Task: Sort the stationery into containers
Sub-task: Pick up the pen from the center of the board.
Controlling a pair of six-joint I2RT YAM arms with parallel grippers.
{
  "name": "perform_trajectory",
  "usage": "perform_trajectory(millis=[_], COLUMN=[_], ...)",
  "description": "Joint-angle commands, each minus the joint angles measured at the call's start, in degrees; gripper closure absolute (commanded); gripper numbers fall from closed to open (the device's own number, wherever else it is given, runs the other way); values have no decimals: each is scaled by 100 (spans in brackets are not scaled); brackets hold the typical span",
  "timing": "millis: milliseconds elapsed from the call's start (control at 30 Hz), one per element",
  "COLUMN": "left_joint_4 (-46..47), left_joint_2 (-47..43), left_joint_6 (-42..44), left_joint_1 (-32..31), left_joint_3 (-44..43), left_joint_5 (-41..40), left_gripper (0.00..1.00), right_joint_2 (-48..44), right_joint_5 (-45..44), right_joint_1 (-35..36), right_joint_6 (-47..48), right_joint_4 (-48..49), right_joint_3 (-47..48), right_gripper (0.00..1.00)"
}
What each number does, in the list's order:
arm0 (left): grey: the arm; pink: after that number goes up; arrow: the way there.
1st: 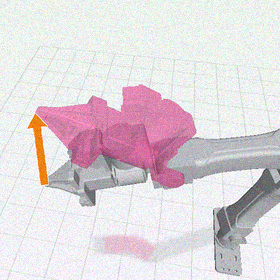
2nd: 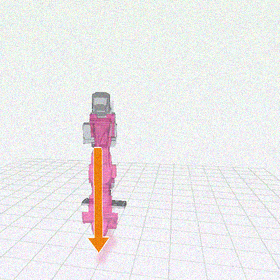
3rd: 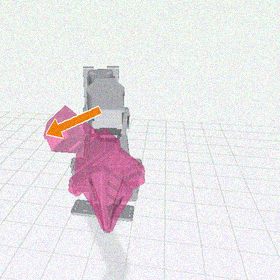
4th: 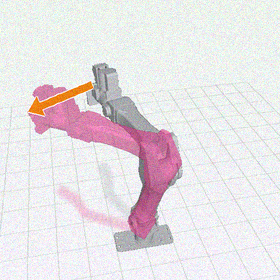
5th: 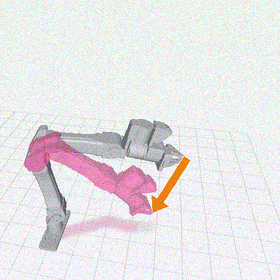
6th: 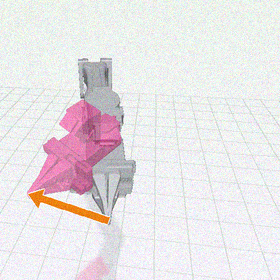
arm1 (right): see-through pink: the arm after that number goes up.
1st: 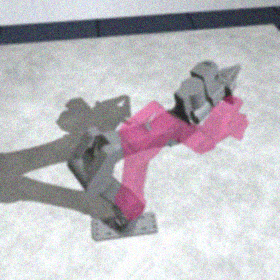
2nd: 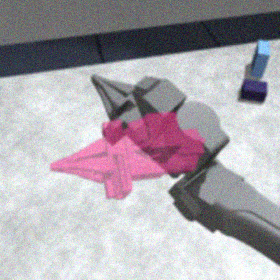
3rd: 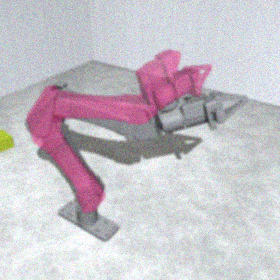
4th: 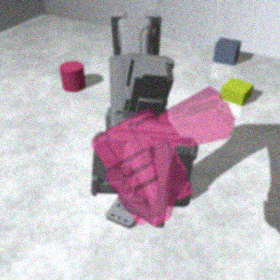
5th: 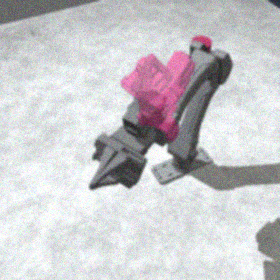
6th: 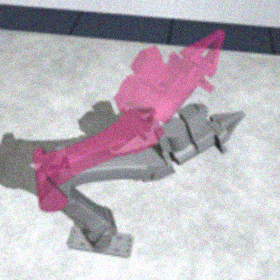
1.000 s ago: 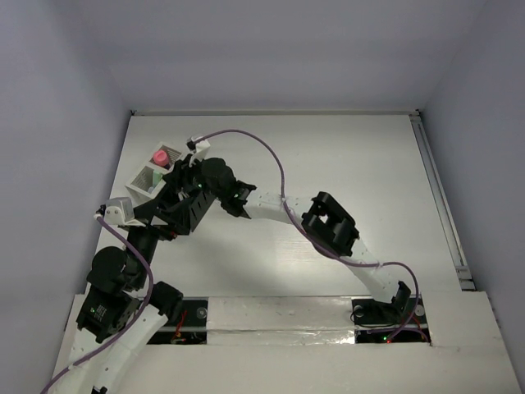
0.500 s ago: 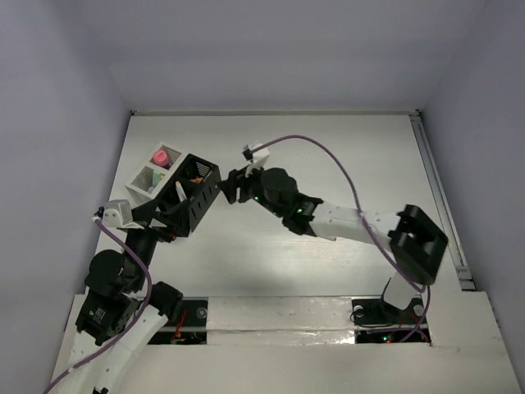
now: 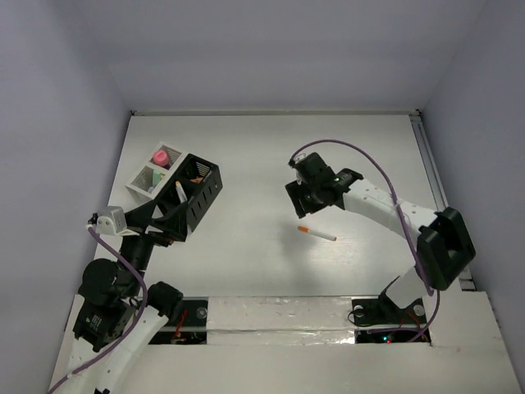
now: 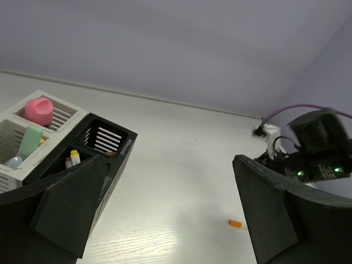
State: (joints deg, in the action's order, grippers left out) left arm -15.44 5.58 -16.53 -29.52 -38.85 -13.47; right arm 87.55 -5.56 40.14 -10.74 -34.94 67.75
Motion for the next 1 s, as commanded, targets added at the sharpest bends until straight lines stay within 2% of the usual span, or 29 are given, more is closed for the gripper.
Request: perform_trajectory(millis=[0, 167, 333, 433, 567, 633, 733, 767, 833, 867, 933, 967], left_joint_4=[287, 279, 287, 279, 279, 279, 279, 279, 270, 270, 270, 270], left_joint_2=[-75, -101, -66, -66, -40, -31, -14, -14, -22, -31, -31, -31], left_joint_6=[63, 63, 63, 63, 63, 63, 63, 63, 63, 63, 63, 63], left_joint_1=[-19, -19, -19, -19, -19, -19, -19, -19, -19, -19, -19, -19], left_joint_3=[35, 44, 44, 44, 35, 44, 44, 36, 44, 44, 36, 35], left_joint_5=[82, 82, 99, 91, 64, 73, 73, 73, 64, 64, 55, 55], left_gripper=[1, 1, 1, 1, 1, 1, 1, 1, 1, 1, 1, 1], right_joint_2=[577, 702, 983, 1282, 1546, 1590, 1642, 1669, 1774, 1809, 1836, 1827], right_joint_5=[205, 178, 319, 319, 319, 345, 520, 512, 695, 723, 776, 767], right_joint_1=[47, -76, -129, -129, -182, -182, -235, -235, -235, -235, -235, -235], right_joint_6=[450, 942, 1030, 1215, 1276, 1303, 1338, 1338, 1338, 1303, 1259, 1233], right_joint_4=[-1426, -1314, -1033, -857, -637, -471, -277, -242, -232, -241, -242, -224], right_joint_3=[326, 143, 28, -7, -86, -121, -200, -235, -271, -262, -244, -244], right_gripper=[35, 28, 27, 28, 37, 38, 48, 61, 77, 83, 88, 95])
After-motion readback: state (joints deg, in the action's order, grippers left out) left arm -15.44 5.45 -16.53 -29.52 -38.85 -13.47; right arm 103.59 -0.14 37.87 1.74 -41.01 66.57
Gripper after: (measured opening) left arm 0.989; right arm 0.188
